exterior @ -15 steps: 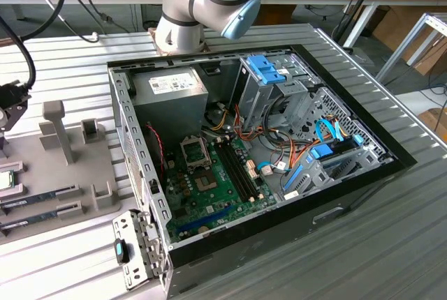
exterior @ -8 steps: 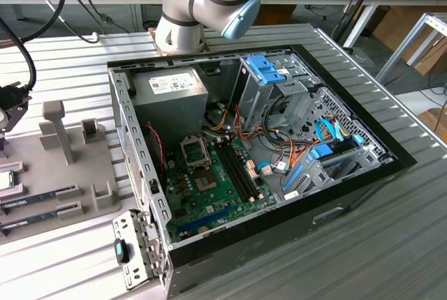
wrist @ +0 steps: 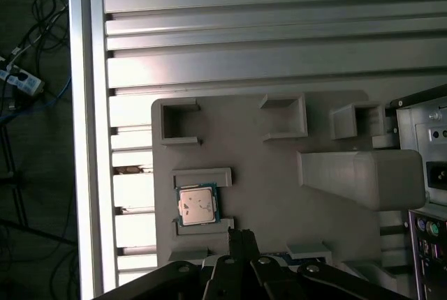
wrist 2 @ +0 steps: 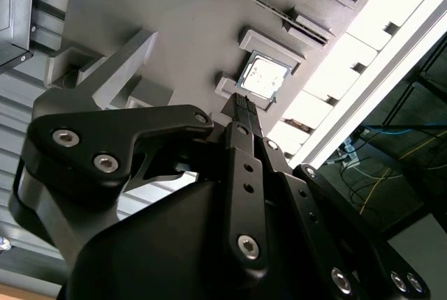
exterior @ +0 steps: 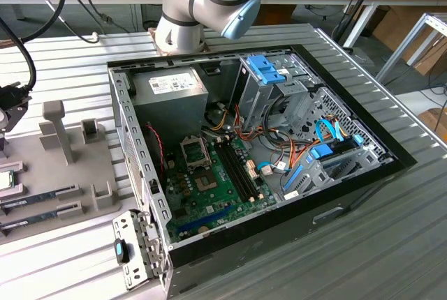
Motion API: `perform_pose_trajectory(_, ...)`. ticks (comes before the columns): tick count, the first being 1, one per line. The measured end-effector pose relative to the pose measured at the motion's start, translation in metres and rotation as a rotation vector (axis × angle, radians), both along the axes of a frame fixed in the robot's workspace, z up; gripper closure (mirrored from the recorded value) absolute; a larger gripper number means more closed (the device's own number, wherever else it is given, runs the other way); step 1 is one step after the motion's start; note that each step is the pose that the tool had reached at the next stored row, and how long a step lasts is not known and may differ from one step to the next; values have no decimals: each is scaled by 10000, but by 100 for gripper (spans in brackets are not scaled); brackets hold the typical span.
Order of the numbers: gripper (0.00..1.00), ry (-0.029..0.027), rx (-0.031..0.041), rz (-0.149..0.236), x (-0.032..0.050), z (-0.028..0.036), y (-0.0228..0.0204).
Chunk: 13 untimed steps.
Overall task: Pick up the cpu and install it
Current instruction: 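Pick up the cpu and move it towards the insertion slot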
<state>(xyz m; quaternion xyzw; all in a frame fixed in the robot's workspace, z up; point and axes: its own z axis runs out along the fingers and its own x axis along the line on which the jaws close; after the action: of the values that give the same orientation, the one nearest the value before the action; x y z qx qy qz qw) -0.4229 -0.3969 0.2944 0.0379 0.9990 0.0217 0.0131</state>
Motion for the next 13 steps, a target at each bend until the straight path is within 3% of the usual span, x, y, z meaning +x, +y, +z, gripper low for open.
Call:
perform_pose_trajectory(2,77,0,0,0,0,0,0)
perform_pose_trajectory(3,77,0,0,0,0,0,0)
perform_pose_trajectory(4,64,0,0,0,0,-1,0)
perform_pose_trajectory(5,64,0,0,0,0,-1,0)
perform_pose_trajectory(6,58,0,0,0,0,-1,0)
perform_pose_trajectory(11,57,0,0,0,0,-2,0)
perform_pose_trajectory(12,45,0,0,0,0,-3,0)
perform_pose_trajectory(13,45,0,0,0,0,-3,0)
